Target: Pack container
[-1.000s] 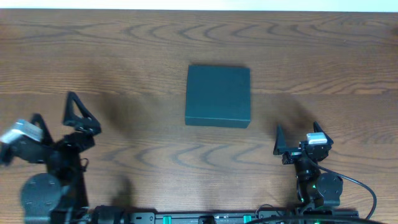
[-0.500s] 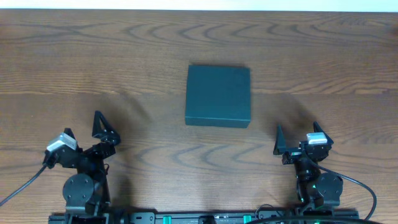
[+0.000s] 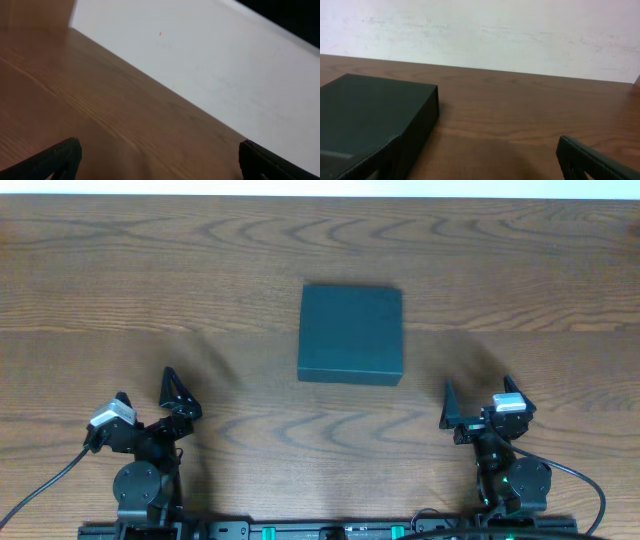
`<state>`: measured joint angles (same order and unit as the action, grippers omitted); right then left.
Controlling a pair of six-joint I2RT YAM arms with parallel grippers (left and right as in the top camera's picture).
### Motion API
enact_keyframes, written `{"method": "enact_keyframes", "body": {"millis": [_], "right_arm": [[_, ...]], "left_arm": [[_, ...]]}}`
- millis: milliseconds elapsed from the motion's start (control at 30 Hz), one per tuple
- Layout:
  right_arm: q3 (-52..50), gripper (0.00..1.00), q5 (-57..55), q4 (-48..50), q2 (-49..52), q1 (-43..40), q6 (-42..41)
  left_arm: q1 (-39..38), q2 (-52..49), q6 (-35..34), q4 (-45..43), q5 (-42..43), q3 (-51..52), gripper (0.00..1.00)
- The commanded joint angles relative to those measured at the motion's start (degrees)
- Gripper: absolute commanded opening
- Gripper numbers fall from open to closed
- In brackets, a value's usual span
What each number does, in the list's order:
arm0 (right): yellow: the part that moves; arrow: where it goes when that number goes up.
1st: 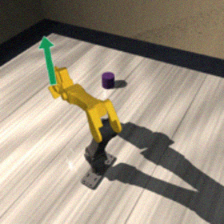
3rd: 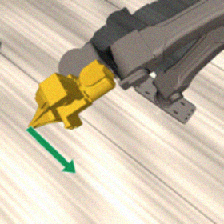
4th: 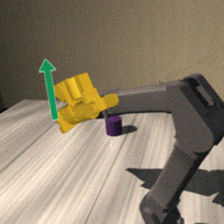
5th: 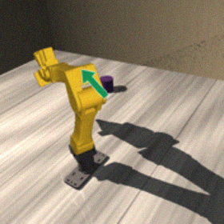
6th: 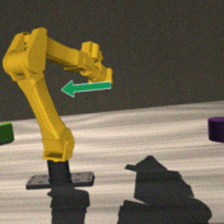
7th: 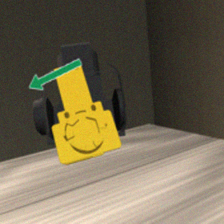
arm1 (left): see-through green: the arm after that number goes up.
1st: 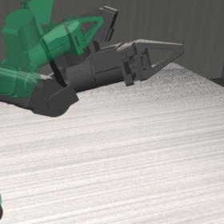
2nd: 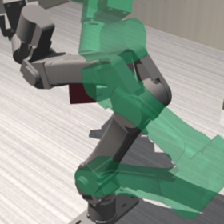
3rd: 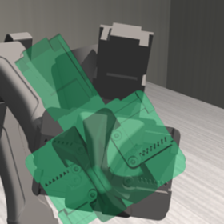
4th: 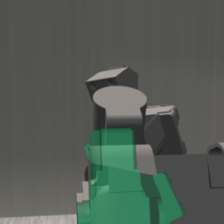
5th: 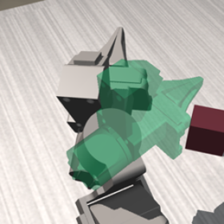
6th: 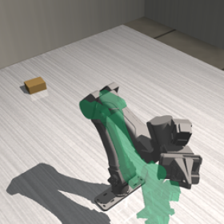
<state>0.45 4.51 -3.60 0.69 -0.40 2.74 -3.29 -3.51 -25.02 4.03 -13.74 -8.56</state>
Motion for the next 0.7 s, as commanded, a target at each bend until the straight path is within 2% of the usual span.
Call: {"method": "enact_keyframes", "body": {"millis": [0, 667], "right_arm": [[-0.2, 0.99, 0.4, -0.1, -0.4, 0.5, 0.5], [-0.2, 0.99, 0.4, -0.1, -0.4, 0.5, 0.5]], "left_arm": [[-0.3, 1.1, 1.0, -0.4, 1.3, 1.0, 0.99], [2.8, 3.4, 1.1, -0.1, 5.7, 3.9, 0.98]]}}
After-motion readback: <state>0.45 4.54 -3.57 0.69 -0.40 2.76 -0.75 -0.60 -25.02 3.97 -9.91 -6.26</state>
